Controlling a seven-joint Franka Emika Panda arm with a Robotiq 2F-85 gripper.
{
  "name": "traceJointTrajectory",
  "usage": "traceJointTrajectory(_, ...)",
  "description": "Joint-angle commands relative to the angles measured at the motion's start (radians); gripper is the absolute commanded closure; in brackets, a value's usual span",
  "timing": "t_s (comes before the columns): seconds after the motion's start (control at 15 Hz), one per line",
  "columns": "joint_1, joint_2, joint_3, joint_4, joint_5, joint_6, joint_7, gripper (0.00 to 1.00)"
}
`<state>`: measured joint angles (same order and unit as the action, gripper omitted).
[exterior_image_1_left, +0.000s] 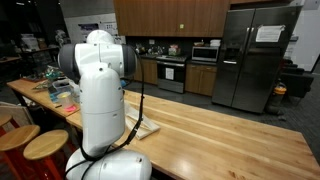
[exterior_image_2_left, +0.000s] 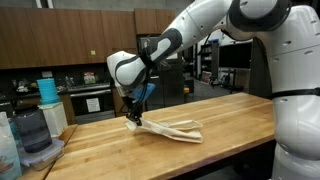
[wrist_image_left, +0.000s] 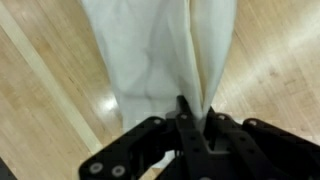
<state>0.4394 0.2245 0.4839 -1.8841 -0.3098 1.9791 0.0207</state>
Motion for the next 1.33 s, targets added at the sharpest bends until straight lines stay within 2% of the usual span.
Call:
traceJointTrajectory(0.0, 0.029, -0.020, -0.027, 0.027, 0.009, -0.135, -0.052, 0.57)
traceJointTrajectory(0.33, 0.019, -0.070, -0.025, 0.008, 0.029, -0.172, -0.108, 0.24)
traceJointTrajectory(0.53, 0.012, -0.113, -0.043, -0.013, 0.015, -0.195, -0.061, 0.03)
traceJointTrajectory(0.87, -0.033, -0.141, -0.108, -0.041, 0.033, -0.262, 0.080, 0.00)
traceJointTrajectory(1.27, -0.092, -0.140, -0.165, -0.079, 0.140, -0.315, 0.182, 0.00)
